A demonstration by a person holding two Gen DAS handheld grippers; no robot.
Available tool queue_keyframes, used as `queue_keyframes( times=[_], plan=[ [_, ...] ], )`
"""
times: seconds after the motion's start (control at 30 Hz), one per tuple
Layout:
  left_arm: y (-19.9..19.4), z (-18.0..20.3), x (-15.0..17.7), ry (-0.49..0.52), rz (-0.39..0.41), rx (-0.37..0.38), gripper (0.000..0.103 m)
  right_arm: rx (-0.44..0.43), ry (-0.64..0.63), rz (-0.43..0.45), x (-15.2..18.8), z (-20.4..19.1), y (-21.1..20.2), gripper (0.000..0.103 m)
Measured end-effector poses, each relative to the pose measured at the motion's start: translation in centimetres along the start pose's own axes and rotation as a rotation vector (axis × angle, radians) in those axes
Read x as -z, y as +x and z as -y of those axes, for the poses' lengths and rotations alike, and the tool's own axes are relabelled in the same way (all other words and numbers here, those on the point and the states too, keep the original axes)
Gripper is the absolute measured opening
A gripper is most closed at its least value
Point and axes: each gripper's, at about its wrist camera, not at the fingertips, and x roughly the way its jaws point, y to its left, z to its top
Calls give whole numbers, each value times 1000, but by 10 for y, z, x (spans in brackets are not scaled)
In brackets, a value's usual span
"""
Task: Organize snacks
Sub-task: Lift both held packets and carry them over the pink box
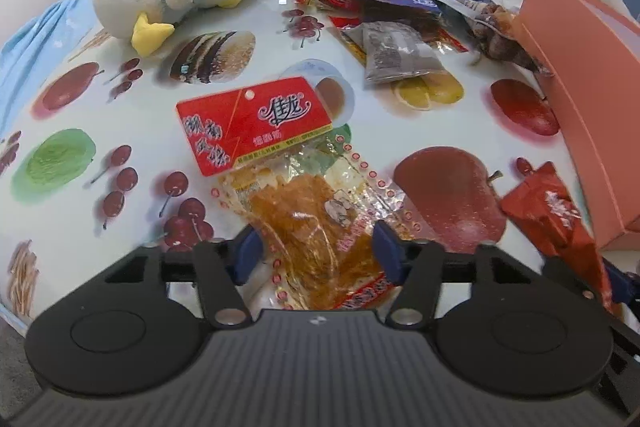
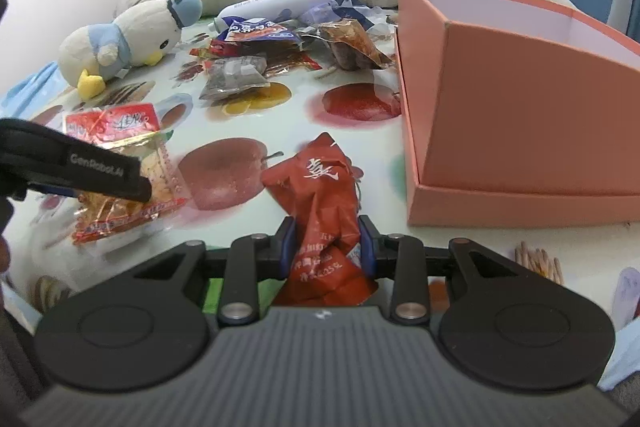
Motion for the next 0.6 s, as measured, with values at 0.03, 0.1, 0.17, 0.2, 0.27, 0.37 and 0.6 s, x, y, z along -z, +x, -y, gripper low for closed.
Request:
queue_keyframes(
  times=[0.03, 0.1, 0.17, 0.2, 0.27, 0.37, 0.6],
  plan=[
    [-1, 1, 0, -3, 4, 1, 54, -9, 4, -1, -2, 2, 0, 34],
    [-4, -1, 3, -26, 20, 16, 47, -25, 10, -4, -5, 5, 0, 33],
    [-7, -2, 6, -21, 29, 34, 44, -28, 25, -11, -5, 8, -1, 33],
    [-9, -3, 7, -18, 29, 43, 43, -32, 35, -15, -5, 10, -3, 33],
    [-14, -4, 8, -9, 17, 55, 40, -36, 52, -14, -7, 13, -8, 33],
    [-24, -5, 10, -17, 8, 79, 36, -66, 103, -19, -13, 19, -17, 33],
    [-66, -6, 11, -25, 49, 121, 35, -115, 85, 22, -36, 19, -56, 33]
  ],
)
